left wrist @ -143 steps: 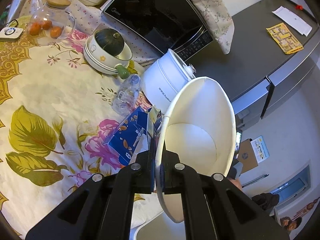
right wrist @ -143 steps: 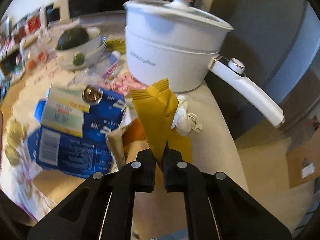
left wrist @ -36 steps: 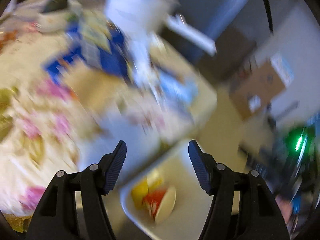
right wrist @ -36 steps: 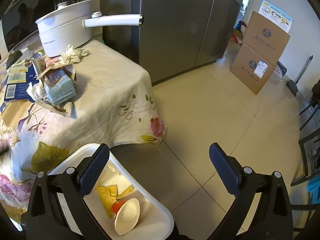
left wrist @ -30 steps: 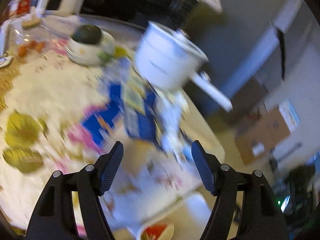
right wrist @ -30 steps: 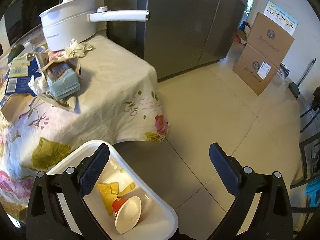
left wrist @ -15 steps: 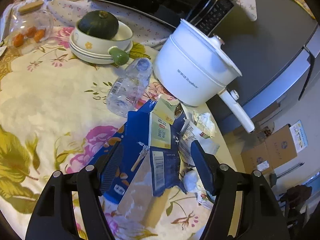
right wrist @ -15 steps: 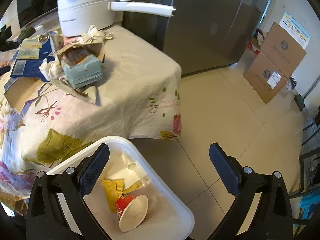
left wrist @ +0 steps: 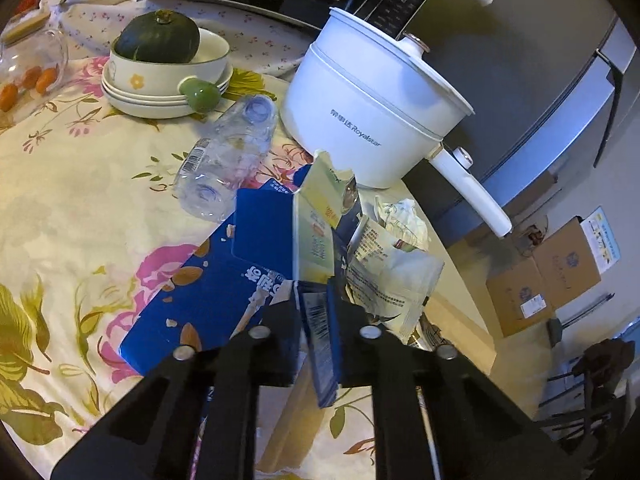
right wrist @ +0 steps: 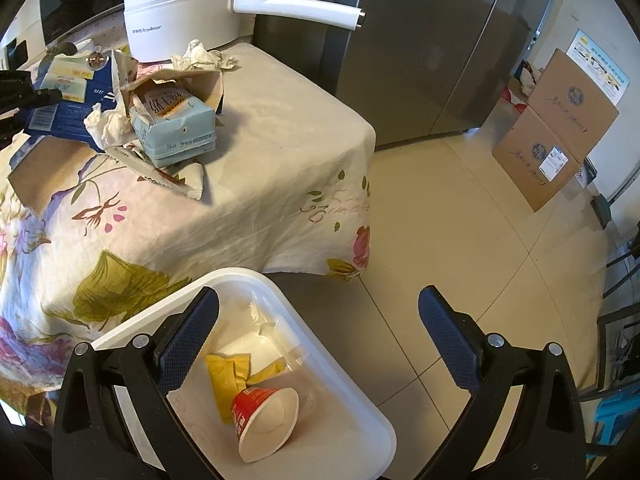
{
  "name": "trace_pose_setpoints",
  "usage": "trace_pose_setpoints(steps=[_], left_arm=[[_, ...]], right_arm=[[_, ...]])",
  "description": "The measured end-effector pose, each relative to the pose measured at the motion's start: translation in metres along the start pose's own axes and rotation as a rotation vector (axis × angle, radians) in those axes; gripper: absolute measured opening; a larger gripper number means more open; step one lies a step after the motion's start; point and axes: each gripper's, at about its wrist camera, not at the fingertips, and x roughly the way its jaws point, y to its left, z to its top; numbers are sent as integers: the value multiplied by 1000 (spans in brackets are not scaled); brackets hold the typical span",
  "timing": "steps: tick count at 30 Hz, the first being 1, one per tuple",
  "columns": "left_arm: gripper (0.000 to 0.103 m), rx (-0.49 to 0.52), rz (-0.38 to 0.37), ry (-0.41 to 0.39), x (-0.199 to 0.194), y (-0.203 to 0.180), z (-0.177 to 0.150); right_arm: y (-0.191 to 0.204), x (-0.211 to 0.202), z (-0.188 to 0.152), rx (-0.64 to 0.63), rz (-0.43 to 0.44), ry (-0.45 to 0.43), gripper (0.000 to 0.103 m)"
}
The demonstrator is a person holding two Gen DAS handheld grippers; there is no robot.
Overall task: Collect trash
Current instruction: 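Grasp the blue milk carton edge with the left gripper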
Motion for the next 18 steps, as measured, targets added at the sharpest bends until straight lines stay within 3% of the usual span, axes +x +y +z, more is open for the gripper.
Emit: trace_pose_setpoints(steps=[10,18], left_arm=[[2,27,-57,-49,-22,-12,0],[2,-38,-157,-158,-80,-6,7]], right_arm=[[0,-3,1,5,4,-18,96],[5,-30,26,38,88,-143,96]])
